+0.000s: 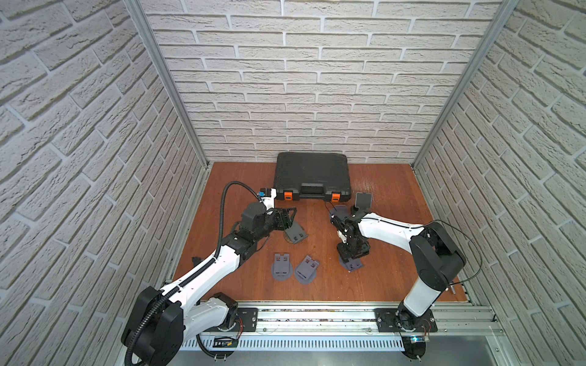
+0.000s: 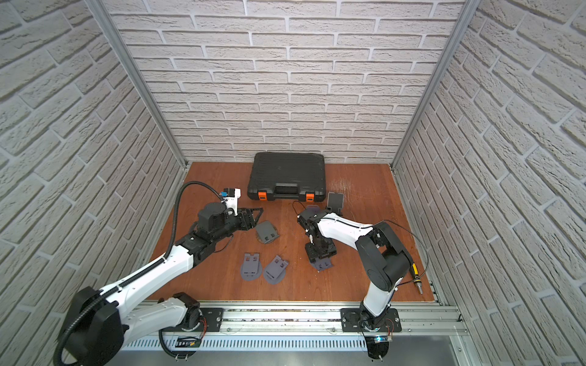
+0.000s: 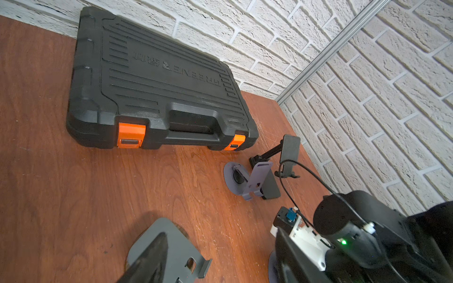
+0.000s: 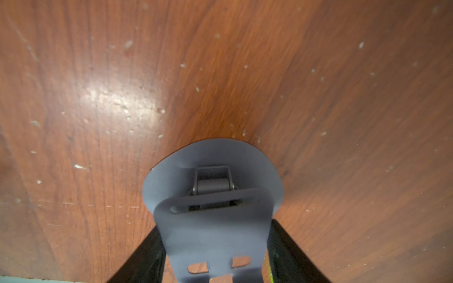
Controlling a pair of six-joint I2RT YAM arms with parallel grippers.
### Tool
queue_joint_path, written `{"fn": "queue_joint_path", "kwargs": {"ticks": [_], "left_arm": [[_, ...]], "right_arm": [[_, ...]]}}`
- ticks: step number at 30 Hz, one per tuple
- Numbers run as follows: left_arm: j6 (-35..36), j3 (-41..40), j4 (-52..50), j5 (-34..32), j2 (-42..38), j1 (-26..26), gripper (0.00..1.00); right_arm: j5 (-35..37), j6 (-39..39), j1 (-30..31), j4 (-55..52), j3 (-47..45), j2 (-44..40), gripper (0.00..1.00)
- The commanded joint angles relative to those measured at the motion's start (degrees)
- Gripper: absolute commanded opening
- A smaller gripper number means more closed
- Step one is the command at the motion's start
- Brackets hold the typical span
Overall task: Open the phone stand
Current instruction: Pick up the phone stand at the center of the board.
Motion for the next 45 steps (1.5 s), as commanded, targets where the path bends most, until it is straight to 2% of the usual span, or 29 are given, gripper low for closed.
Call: {"fn": "queue_joint_path", "kwargs": {"ticks": [1, 20, 29, 35, 45], "left_arm": [[-0.06, -0.96, 3.32, 0.32, 0.05, 0.34, 0.69], [-0.57, -0.80, 4.37, 1.02, 1.53, 0.31, 0.69], [-0.64, -0.70, 4.42, 1.20, 1.87, 0.33, 0.69], [-1.59, 0.41, 4.75, 3.20, 4.01, -0.47, 0.69], [-5.13, 2.10, 8.39, 6.63, 10.28, -6.92, 0.67]], "right_arm": [[-1.33, 1.03, -0.17, -1.47, -0.49, 0.05, 0.67], [-2.45, 1.96, -0.14, -3.09, -1.46, 0.05, 0.69], [-2.83, 2.16, -0.18, -2.98, -1.05, 0.69, 0.48], [-3.60, 2.83, -0.18, -3.83, 0.17, -2.66, 0.32], [-8.26, 4.19, -0.25, -7.12, 7.19, -12.74, 0.24]]}}
